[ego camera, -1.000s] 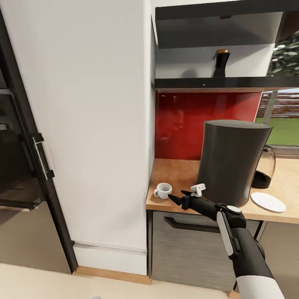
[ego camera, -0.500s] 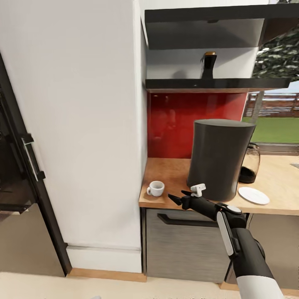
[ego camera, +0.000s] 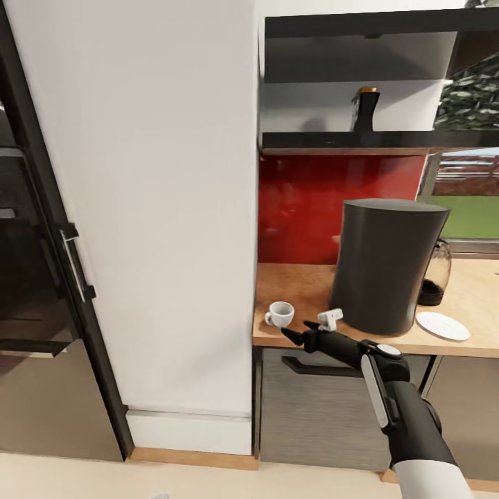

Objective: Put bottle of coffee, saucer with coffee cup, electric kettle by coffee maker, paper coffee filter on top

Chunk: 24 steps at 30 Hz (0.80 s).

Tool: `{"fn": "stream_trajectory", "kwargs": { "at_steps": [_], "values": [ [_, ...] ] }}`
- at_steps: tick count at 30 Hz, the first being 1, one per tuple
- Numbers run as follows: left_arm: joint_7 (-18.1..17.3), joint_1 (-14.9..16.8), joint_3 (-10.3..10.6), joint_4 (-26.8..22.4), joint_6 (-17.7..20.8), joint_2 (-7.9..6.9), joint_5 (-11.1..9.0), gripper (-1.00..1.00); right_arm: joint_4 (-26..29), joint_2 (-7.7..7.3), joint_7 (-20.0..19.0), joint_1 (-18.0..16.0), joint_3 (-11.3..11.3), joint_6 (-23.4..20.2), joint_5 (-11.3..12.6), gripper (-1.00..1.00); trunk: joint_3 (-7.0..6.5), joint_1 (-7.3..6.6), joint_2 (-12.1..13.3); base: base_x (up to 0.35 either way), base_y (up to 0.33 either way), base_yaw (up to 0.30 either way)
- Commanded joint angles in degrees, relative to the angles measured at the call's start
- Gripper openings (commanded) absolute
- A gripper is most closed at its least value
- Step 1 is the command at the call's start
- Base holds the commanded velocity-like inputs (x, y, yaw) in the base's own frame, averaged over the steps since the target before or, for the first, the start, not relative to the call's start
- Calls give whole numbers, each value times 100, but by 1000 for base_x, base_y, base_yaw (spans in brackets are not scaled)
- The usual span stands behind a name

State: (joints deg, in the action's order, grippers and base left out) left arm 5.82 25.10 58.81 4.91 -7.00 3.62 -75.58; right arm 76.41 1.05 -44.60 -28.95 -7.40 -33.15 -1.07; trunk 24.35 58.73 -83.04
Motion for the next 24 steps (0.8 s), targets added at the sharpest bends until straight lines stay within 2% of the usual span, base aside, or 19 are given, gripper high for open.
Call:
{"fn": "stream_trajectory", "kwargs": {
  "at_steps": [1, 3, 8, 24],
  "values": [
    [7, 4, 34, 13, -12, 6, -19, 100, -12, 5, -37, -5, -20, -32, -66, 100, 7, 0, -4, 0, 32, 0],
    [7, 4, 34, 11, -12, 7, -19, 100, -44, -30, -39, -5, -24, 142, -182, 100, 7, 0, -4, 0, 12, 0],
    [7, 4, 34, 10, -12, 15, -19, 100, -55, -72, -35, -5, -24, 526, -266, 100, 7, 0, -4, 0, 3, 0],
    [7, 4, 34, 10, -12, 33, -19, 100, -48, -87, -33, -5, 23, 616, -309, 100, 7, 0, -4, 0, 0, 0]
  ]
}}
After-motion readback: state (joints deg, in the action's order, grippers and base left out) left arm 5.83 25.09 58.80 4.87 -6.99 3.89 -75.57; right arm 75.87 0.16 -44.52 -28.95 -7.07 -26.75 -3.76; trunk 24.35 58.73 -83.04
